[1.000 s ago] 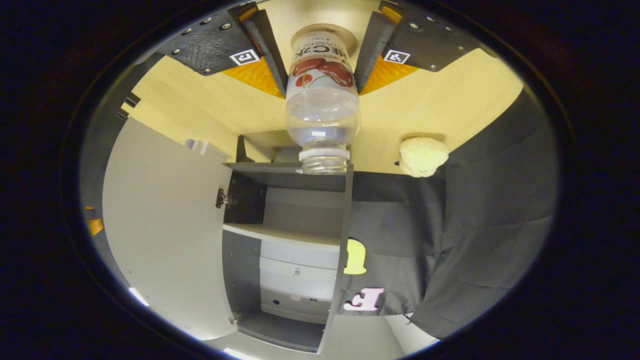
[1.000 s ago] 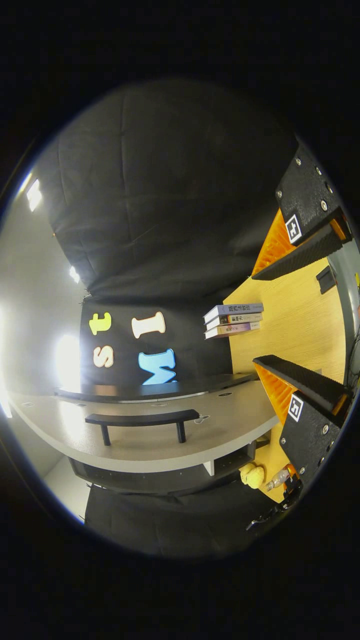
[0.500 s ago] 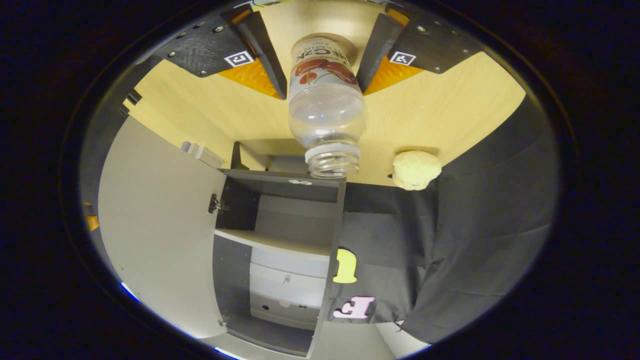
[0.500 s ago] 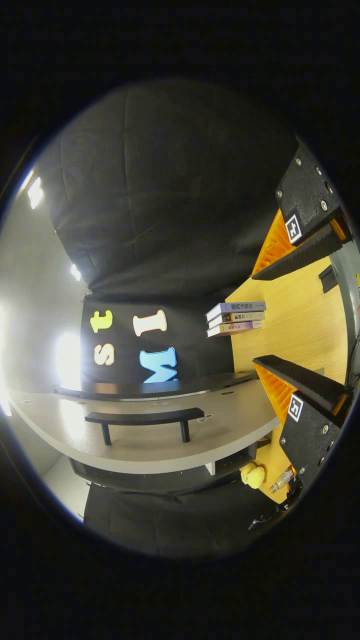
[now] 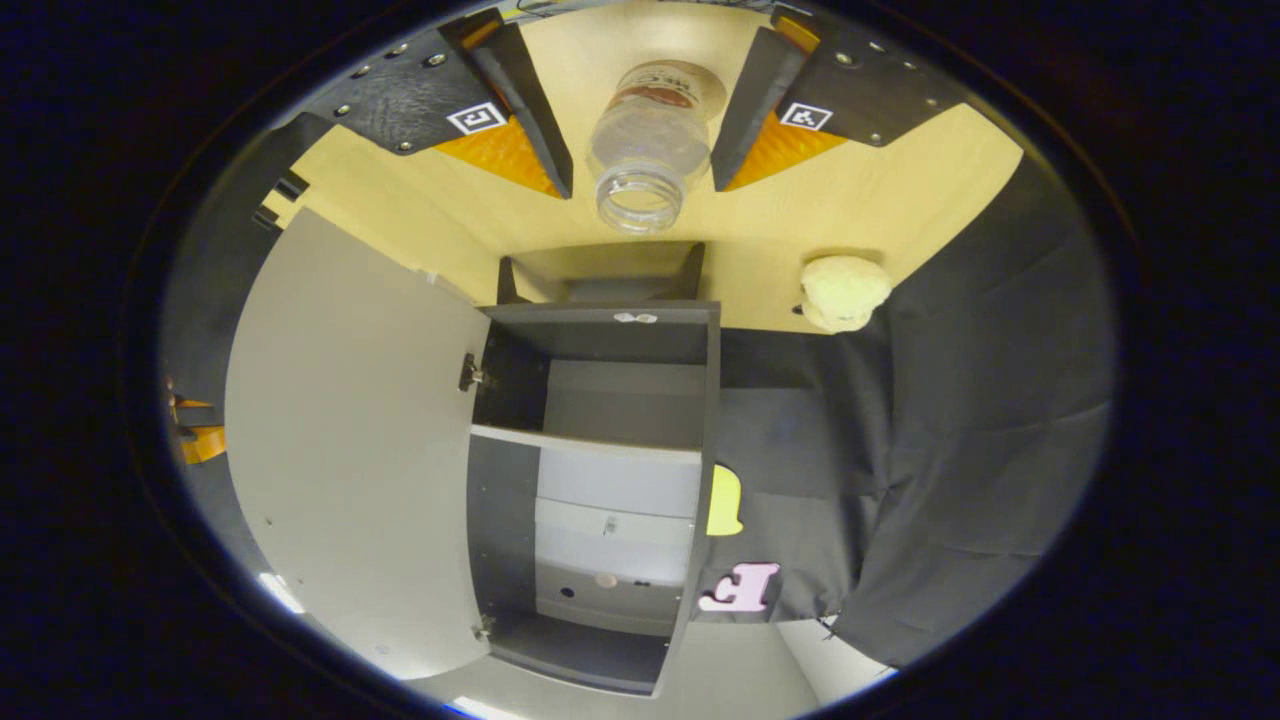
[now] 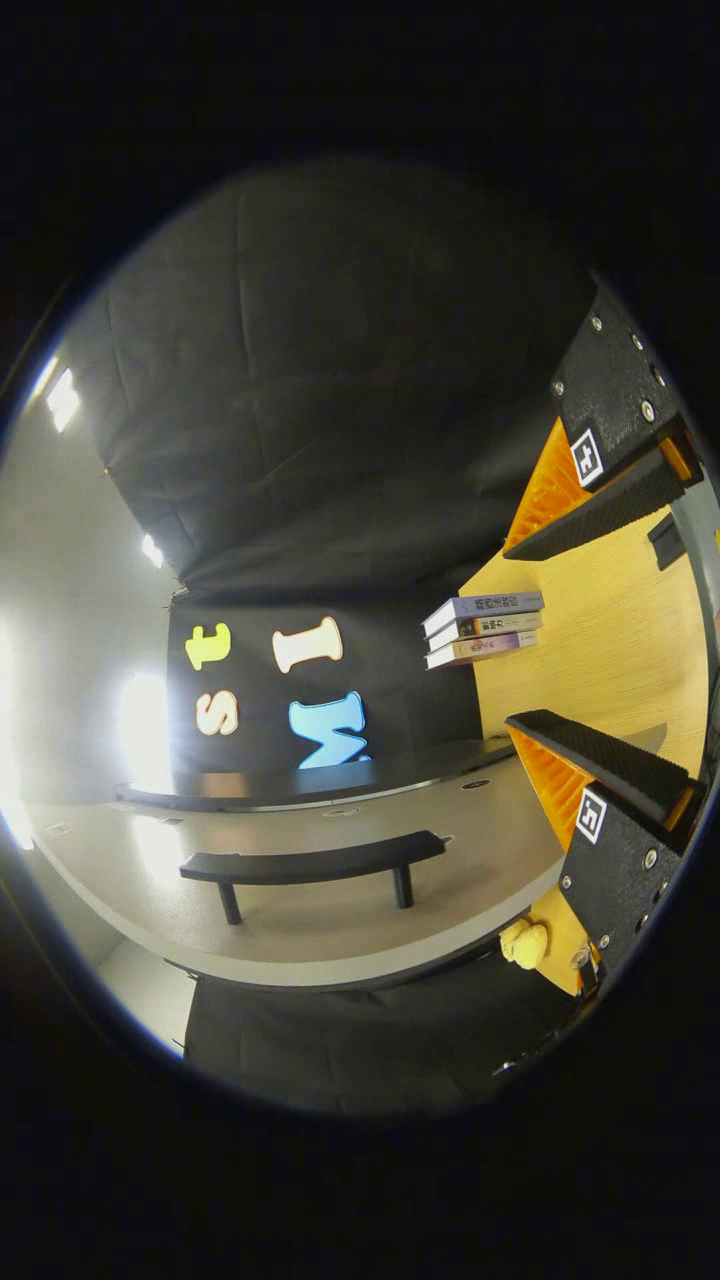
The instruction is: Open the cabinet door with the right hand, grasp the bottle in the cabinet with the left hand and place it on the coaster, then close the cabinet door with the right hand.
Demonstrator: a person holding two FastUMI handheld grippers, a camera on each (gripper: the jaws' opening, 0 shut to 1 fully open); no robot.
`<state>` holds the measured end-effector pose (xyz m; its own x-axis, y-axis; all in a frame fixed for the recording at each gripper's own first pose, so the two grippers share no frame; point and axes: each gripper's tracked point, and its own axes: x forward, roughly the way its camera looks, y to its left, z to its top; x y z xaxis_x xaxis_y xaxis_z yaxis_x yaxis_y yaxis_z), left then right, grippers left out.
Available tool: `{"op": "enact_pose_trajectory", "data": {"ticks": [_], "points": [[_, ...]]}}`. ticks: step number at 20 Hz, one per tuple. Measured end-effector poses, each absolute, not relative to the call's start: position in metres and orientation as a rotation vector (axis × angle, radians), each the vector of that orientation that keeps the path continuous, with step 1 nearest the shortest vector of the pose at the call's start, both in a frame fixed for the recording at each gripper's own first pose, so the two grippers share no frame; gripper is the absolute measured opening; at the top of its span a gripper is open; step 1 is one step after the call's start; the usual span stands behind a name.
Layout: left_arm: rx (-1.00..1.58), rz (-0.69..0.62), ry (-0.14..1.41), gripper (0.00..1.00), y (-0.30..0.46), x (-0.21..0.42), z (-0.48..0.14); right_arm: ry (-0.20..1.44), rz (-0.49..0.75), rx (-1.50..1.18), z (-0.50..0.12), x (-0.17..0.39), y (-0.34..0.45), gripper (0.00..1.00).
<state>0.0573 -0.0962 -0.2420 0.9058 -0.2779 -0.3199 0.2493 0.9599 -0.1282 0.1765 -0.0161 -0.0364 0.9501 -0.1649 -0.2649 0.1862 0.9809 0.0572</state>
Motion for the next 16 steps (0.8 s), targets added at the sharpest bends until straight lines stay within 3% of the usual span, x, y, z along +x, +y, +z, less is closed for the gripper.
{"op": "enact_pose_trajectory", "data": {"ticks": [11, 16], "points": [[-0.069, -0.158, 0.246, 0.86, -0.037, 0.032, -0.123, 0.156, -0.206, 0.08, 0.017, 0.22, -0.031, 0.93], [-0.036, -0.072, 0.193, 0.81, 0.006, 0.028, -0.09, 0.107, -0.2, 0.078, 0.043, 0.228, -0.017, 0.93]]}}
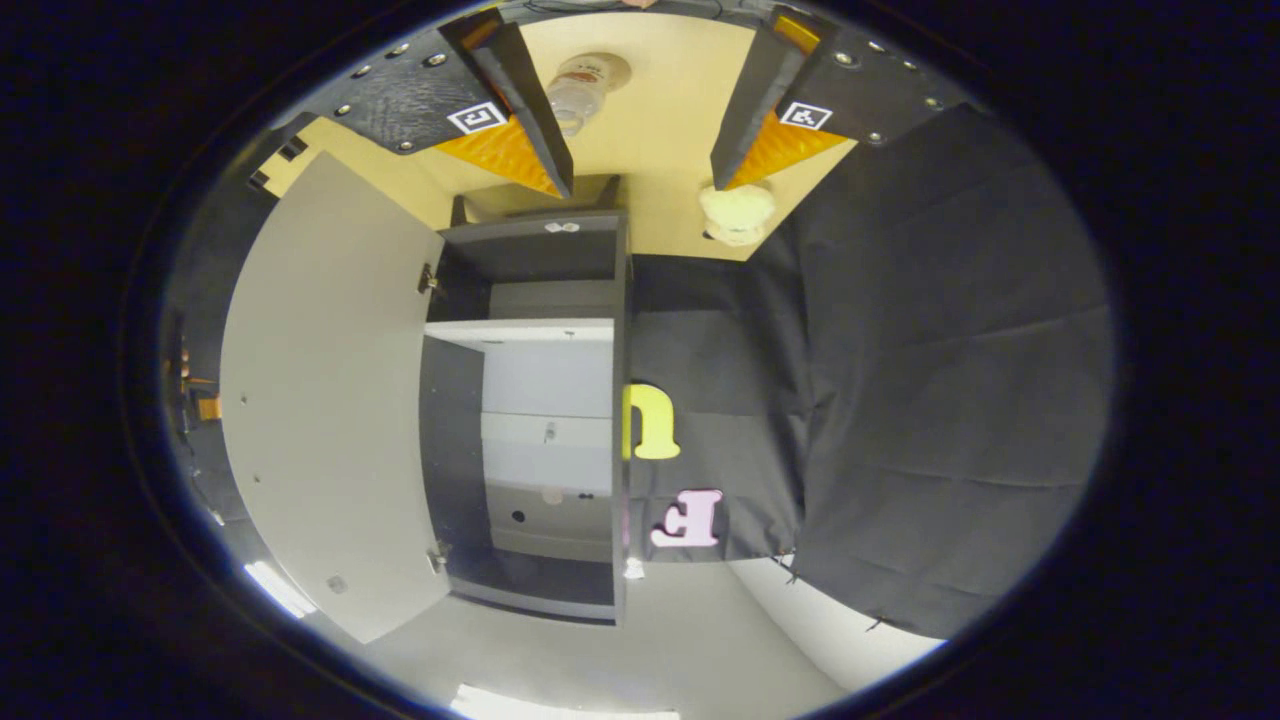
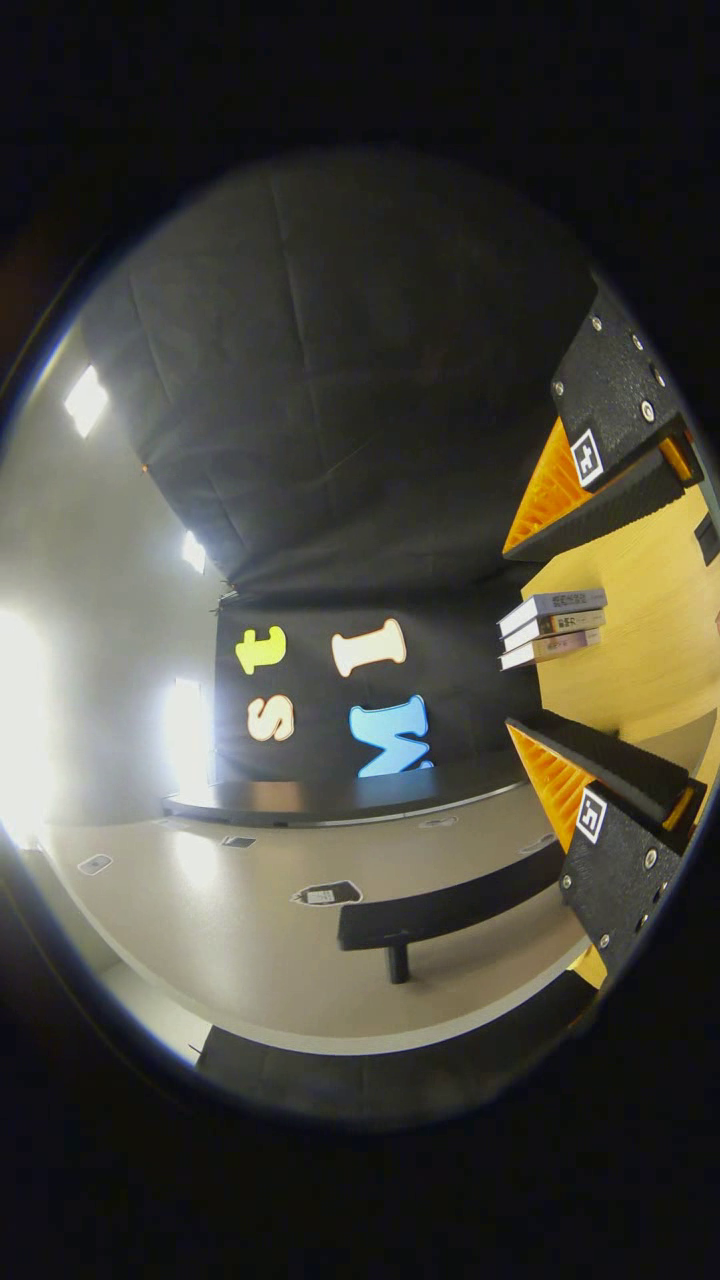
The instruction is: Open the cabinet door with the right hand, grasp the bottle in the cabinet with the left hand and place it on the coaster, then close the cabinet door with the right hand.
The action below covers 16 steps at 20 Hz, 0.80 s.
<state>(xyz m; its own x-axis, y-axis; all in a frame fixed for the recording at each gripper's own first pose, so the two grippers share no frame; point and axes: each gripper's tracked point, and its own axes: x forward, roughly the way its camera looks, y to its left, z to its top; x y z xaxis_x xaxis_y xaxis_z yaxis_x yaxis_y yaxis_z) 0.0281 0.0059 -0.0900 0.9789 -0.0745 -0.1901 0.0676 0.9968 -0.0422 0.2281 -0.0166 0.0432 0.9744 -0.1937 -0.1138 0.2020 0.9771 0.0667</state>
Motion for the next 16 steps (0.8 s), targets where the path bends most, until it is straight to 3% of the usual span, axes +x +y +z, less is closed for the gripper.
{"op": "enact_pose_trajectory", "data": {"ticks": [2, 3, 8, 16], "points": [[-0.031, -0.045, 0.176, 0.85, 0.021, 0.029, -0.086, 0.087, -0.182, 0.078, 0.05, 0.229, -0.004, 0.92], [-0.029, -0.035, 0.175, 0.81, 0.027, 0.029, -0.088, 0.081, -0.17, 0.078, 0.051, 0.229, 0.005, 0.92], [-0.057, -0.02, 0.195, 0.83, 0.048, 0.03, -0.106, 0.047, -0.198, -0.008, 0.056, 0.223, 0.014, 0.9], [-0.085, -0.021, 0.205, 0.81, 0.075, 0.035, -0.119, 0.041, -0.087, 0.003, 0.052, 0.22, 0.085, 0.9]]}}
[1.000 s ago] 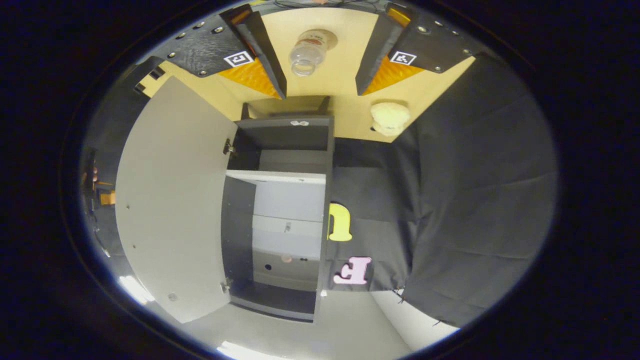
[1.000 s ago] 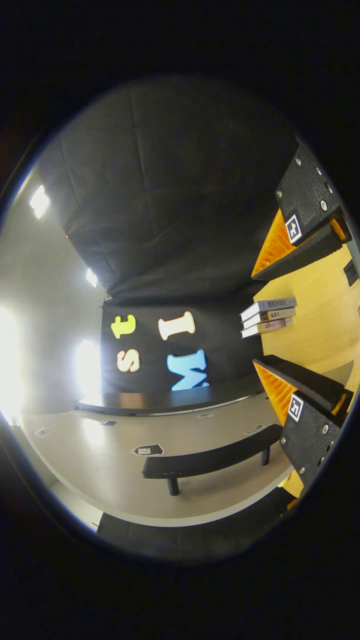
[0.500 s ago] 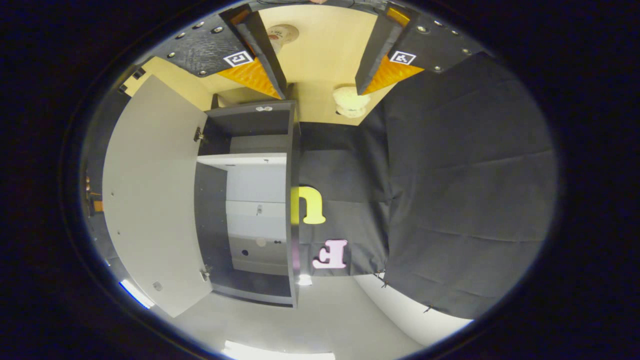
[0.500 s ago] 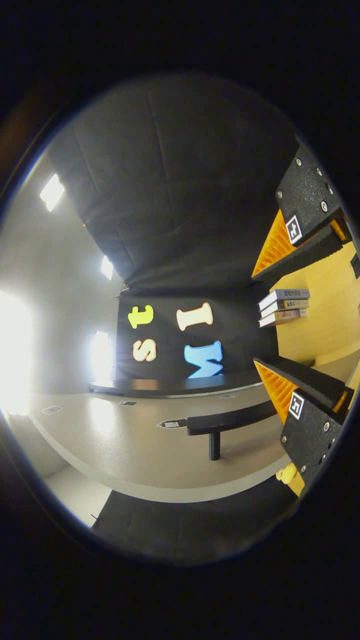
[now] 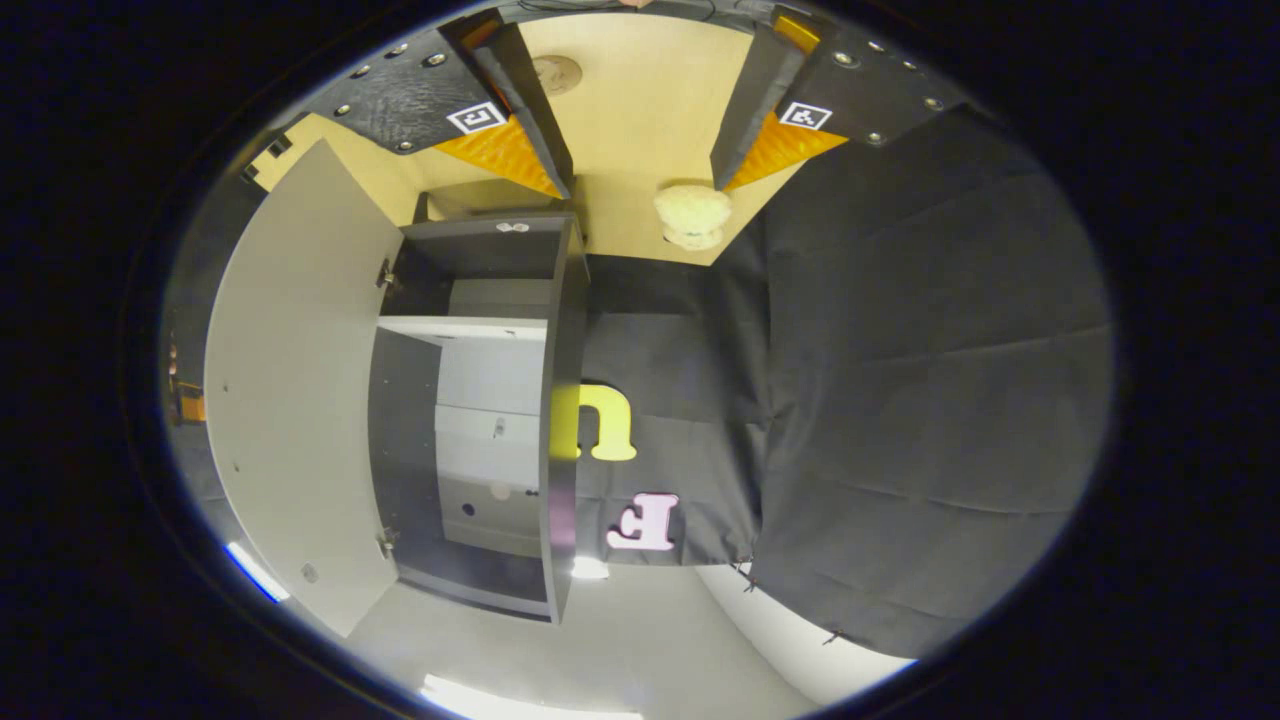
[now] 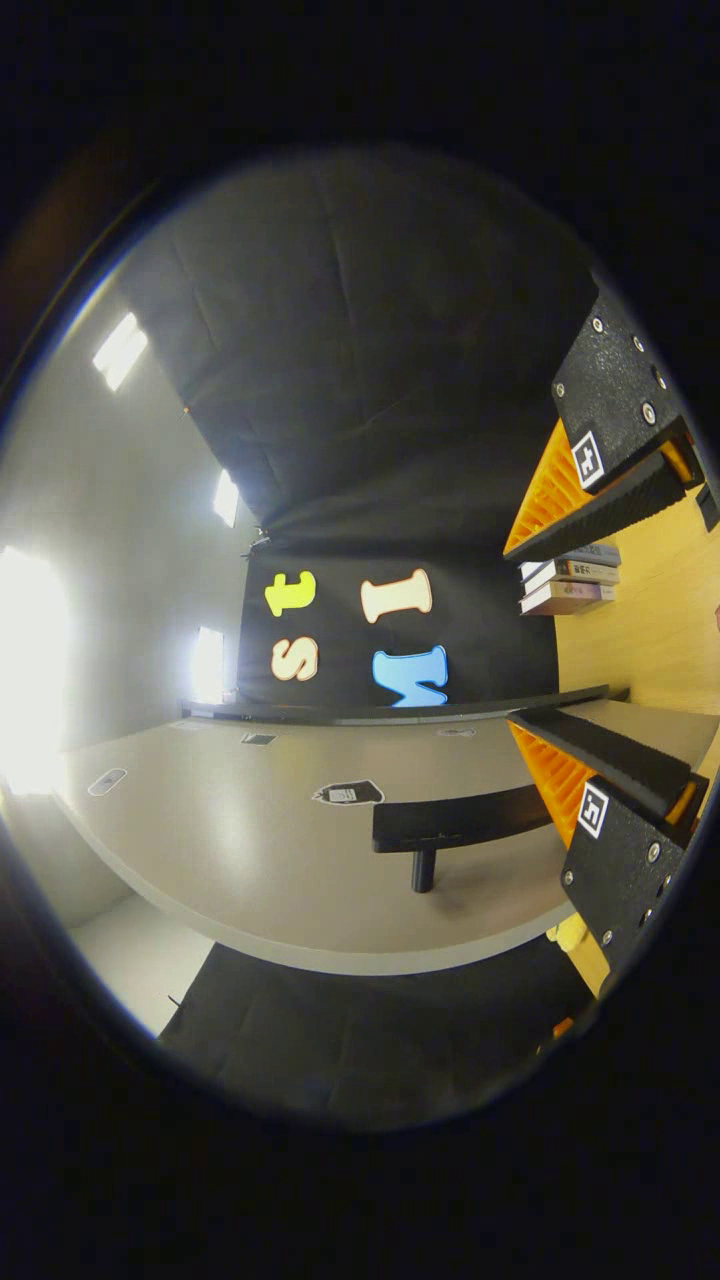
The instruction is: Open the cabinet door with the right hand, grasp the bottle in the cabinet with the left hand and place it on the coaster, then close the cabinet door with the right hand.
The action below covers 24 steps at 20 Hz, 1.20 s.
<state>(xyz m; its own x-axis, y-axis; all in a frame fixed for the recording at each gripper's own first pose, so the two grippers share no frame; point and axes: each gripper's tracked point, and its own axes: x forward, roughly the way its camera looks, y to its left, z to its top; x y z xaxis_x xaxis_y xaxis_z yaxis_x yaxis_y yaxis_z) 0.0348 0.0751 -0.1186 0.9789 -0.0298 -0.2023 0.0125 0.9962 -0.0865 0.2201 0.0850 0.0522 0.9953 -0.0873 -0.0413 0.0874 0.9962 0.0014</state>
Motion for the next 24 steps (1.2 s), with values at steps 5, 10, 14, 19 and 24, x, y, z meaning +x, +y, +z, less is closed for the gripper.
{"op": "enact_pose_trajectory", "data": {"ticks": [5, 10, 14, 19, 24], "points": [[-0.1, -0.007, 0.207, 0.83, 0.098, 0.027, -0.124, 0.053, -0.041, 0.007, 0.047, 0.223, 0.124, 0.9], [-0.107, 0.024, 0.197, 0.83, 0.127, 0.015, -0.125, 0.052, 0.0, 0.009, 0.045, 0.227, 0.159, 0.9], [-0.112, 0.045, 0.19, 0.83, 0.146, 0.002, -0.123, 0.047, 0.027, 0.009, 0.05, 0.228, 0.184, 0.9], [-0.101, 0.071, 0.18, 0.83, 0.166, -0.01, -0.122, 0.041, 0.062, 0.009, 0.048, 0.241, 0.214, 0.91], [-0.109, 0.092, 0.173, 0.81, 0.172, -0.015, -0.119, 0.045, 0.113, 0.017, 0.041, 0.255, 0.248, 0.92]]}}
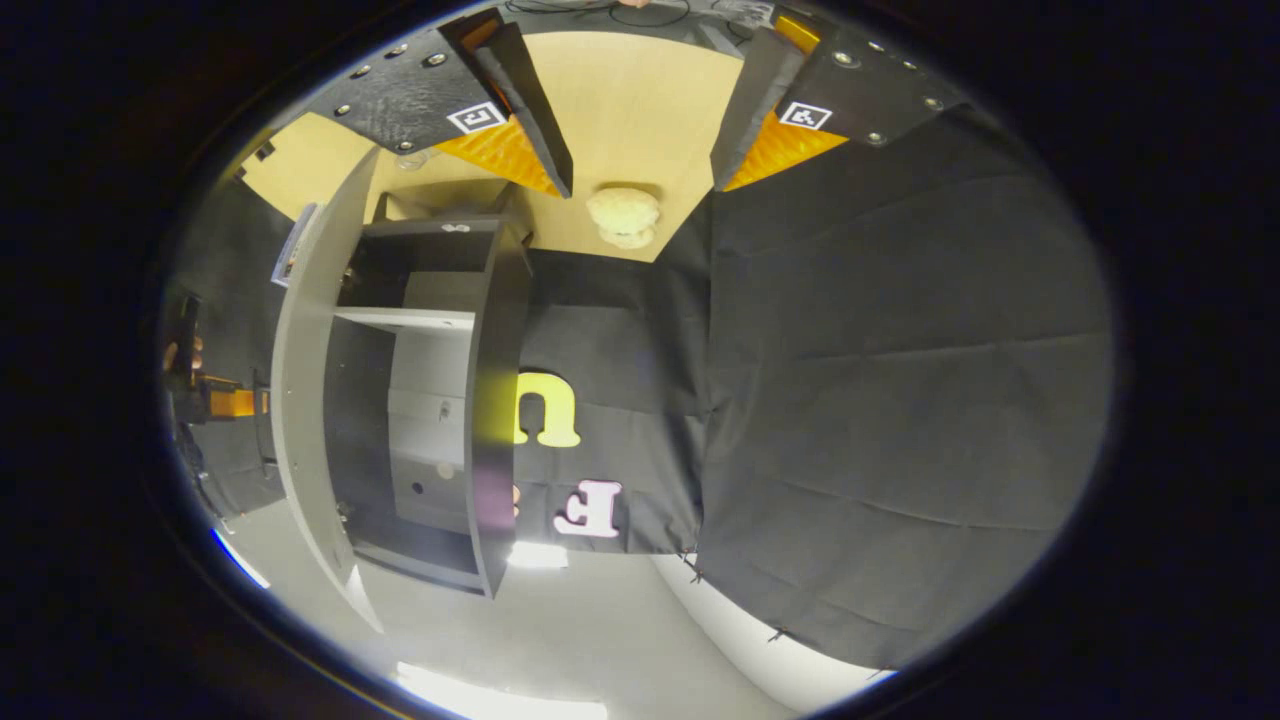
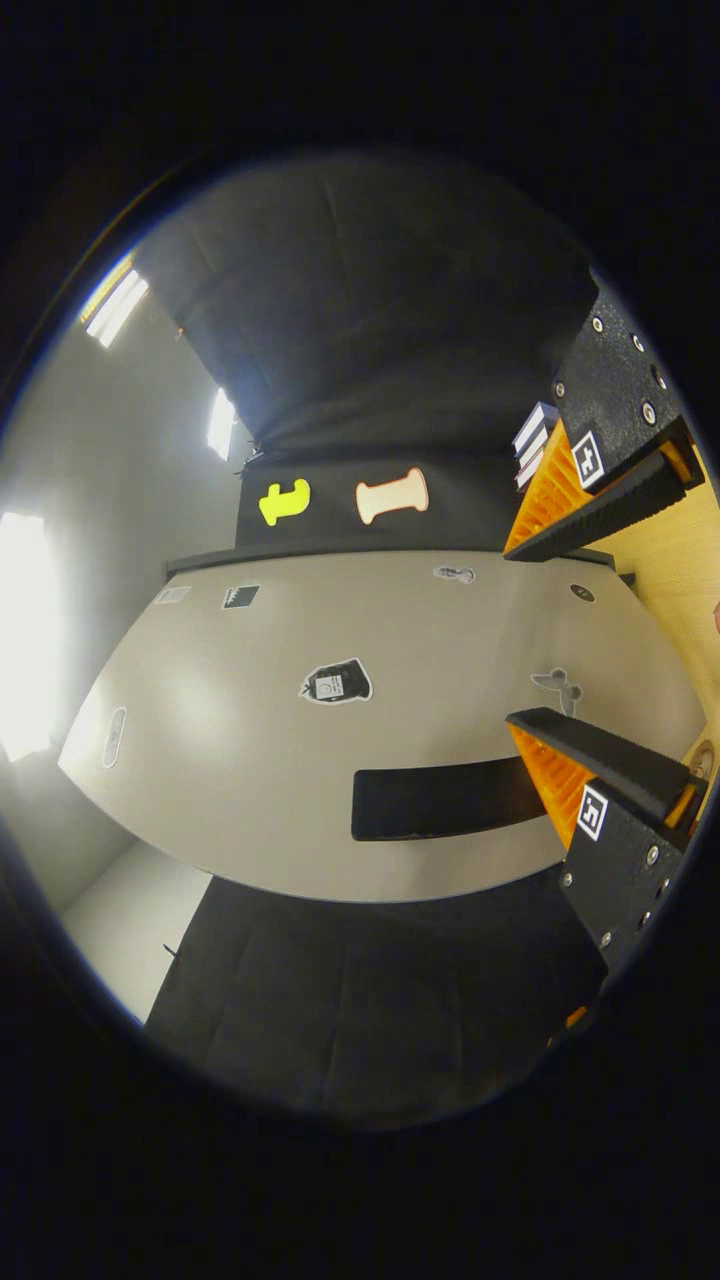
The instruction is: Open the cabinet door with the right hand, grasp the bottle in the cabinet with the left hand and place it on the coaster, then close the cabinet door with the right hand.
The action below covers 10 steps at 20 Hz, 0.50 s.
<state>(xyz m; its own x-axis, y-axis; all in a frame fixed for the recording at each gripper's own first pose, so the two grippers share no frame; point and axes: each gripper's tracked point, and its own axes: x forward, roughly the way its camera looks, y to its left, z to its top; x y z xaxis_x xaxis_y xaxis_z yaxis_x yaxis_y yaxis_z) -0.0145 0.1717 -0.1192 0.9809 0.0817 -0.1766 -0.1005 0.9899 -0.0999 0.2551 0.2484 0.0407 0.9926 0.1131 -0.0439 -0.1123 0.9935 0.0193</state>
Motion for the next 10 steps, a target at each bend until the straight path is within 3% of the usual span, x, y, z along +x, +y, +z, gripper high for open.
{"op": "enact_pose_trajectory", "data": {"ticks": [10], "points": [[-0.114, 0.147, 0.154, 0.81, 0.177, -0.024, -0.113, 0.06, 0.151, 0.02, 0.022, 0.277, 0.282, 0.93]]}}
